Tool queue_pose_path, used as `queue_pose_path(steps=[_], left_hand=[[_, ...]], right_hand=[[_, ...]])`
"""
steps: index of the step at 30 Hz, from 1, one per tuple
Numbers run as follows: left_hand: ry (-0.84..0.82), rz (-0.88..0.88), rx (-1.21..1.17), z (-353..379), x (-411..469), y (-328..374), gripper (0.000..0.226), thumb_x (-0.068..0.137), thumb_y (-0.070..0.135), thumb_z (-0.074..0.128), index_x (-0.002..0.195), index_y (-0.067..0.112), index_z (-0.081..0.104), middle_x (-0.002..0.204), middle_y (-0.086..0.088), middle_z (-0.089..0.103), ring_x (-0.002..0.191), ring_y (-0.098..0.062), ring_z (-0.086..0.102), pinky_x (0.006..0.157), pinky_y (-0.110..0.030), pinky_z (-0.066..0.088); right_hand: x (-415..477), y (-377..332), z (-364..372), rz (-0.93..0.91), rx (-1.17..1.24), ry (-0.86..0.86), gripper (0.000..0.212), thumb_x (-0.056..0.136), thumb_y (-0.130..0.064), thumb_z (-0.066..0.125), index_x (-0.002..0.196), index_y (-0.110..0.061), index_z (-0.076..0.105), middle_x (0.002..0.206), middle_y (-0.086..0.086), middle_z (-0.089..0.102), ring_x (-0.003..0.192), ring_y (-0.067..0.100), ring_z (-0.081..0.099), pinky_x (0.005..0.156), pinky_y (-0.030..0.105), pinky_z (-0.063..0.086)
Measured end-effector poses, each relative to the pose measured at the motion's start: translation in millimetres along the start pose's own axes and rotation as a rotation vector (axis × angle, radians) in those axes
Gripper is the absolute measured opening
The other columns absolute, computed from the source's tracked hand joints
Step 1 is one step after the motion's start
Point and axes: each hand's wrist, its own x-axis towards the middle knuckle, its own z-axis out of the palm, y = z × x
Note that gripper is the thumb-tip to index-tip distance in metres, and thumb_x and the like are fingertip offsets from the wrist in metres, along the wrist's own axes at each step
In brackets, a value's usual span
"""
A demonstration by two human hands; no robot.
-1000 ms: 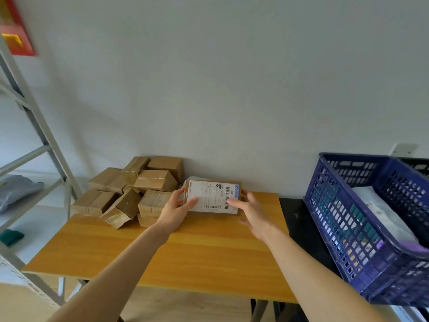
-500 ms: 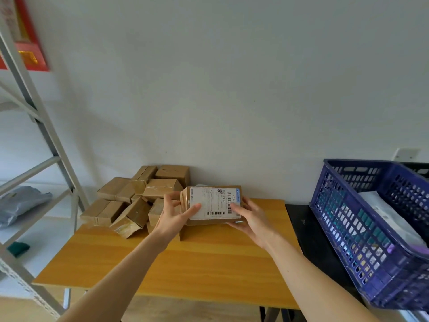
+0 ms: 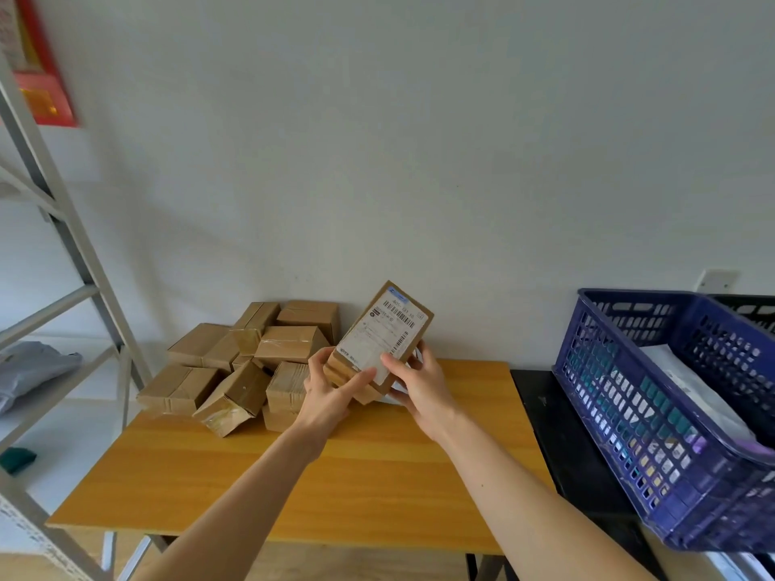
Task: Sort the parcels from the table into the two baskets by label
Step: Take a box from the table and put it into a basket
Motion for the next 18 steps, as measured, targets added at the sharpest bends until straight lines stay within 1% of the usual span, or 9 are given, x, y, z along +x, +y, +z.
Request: queue_pose_path(steps=[2, 4, 6, 8, 10, 11, 14, 15, 18], left_hand=[[-0.034, 0.011, 0.001, -3, -1, 2, 0.077, 0.05, 0.067, 0.082, 0.107, 0.071, 0.031, 0.137, 0.003, 0.043, 0.121, -0.023, 0.048, 0.082, -0.037, 0.046], [-0.066, 0.013, -0.013, -5, -1, 2, 0.082, 0.058, 0.06, 0.083, 0.122, 0.061, 0.032, 0.129, 0.009, 0.048, 0.121, -0.02, 0.047, 0.089, -0.042, 0.043], [-0.07, 0.003, -0.017, -6, 1, 1, 0.074, 0.065, 0.057, 0.076, 0.127, 0.051, 0.035, 0.123, 0.01, 0.054, 0.117, -0.018, 0.049, 0.091, -0.042, 0.041], [-0.061, 0.007, -0.007, -8, 2, 1, 0.064, 0.073, 0.056, 0.069, 0.129, 0.044, 0.04, 0.118, 0.006, 0.061, 0.111, -0.016, 0.054, 0.084, -0.035, 0.043], [-0.051, 0.01, 0.003, -10, 4, 2, 0.057, 0.083, 0.051, 0.065, 0.133, 0.036, 0.043, 0.109, 0.004, 0.064, 0.102, -0.012, 0.058, 0.074, -0.028, 0.044], [-0.051, 0.012, 0.012, -10, 5, 2, 0.054, 0.086, 0.048, 0.063, 0.134, 0.033, 0.044, 0.107, 0.003, 0.064, 0.098, -0.01, 0.058, 0.073, -0.026, 0.045], [-0.069, 0.035, 0.054, -13, 6, 3, 0.057, 0.085, 0.048, 0.064, 0.135, 0.027, 0.045, 0.109, 0.005, 0.065, 0.098, -0.006, 0.059, 0.083, -0.028, 0.045], [-0.076, 0.041, 0.07, -14, 7, 3, 0.058, 0.085, 0.048, 0.064, 0.135, 0.025, 0.046, 0.112, 0.006, 0.065, 0.099, -0.005, 0.06, 0.083, -0.027, 0.046], [-0.11, 0.061, 0.121, -15, 7, 3, 0.052, 0.088, 0.043, 0.063, 0.134, 0.024, 0.048, 0.114, 0.007, 0.064, 0.094, -0.001, 0.06, 0.067, -0.015, 0.046]], right_hand=[[1, -2, 0, -0.005, -0.028, -0.008, 0.064, 0.088, -0.009, 0.068, 0.142, -0.027, 0.039, 0.131, 0.001, 0.058, 0.113, 0.017, 0.06, 0.07, 0.032, 0.059], [1, -4, 0, -0.005, -0.054, -0.001, 0.068, 0.085, -0.008, 0.071, 0.142, -0.029, 0.039, 0.132, -0.001, 0.058, 0.111, 0.016, 0.061, 0.072, 0.035, 0.059], [1, -4, -1, -0.009, -0.076, 0.008, 0.069, 0.084, -0.009, 0.072, 0.141, -0.031, 0.04, 0.131, -0.002, 0.059, 0.111, 0.017, 0.062, 0.076, 0.038, 0.06], [0, -1, -3, -0.013, -0.097, 0.016, 0.065, 0.085, -0.011, 0.072, 0.139, -0.032, 0.043, 0.129, -0.002, 0.06, 0.112, 0.019, 0.062, 0.078, 0.04, 0.06], [-1, 2, -5, -0.006, -0.112, 0.027, 0.063, 0.085, -0.013, 0.072, 0.137, -0.035, 0.045, 0.127, -0.003, 0.062, 0.114, 0.02, 0.061, 0.084, 0.046, 0.058], [-2, 4, -6, 0.0, -0.116, 0.034, 0.062, 0.085, -0.013, 0.072, 0.136, -0.035, 0.045, 0.126, -0.004, 0.062, 0.114, 0.02, 0.061, 0.086, 0.048, 0.057], [-3, 8, -7, 0.013, -0.124, 0.056, 0.062, 0.084, -0.012, 0.072, 0.135, -0.036, 0.047, 0.125, -0.005, 0.063, 0.114, 0.02, 0.061, 0.089, 0.051, 0.055], [-4, 9, -8, 0.015, -0.131, 0.065, 0.063, 0.084, -0.012, 0.072, 0.136, -0.036, 0.047, 0.126, -0.005, 0.063, 0.115, 0.021, 0.06, 0.089, 0.052, 0.055], [-7, 9, -10, 0.014, -0.179, 0.097, 0.06, 0.085, -0.014, 0.071, 0.133, -0.04, 0.047, 0.128, -0.008, 0.06, 0.117, 0.02, 0.057, 0.09, 0.051, 0.054]])
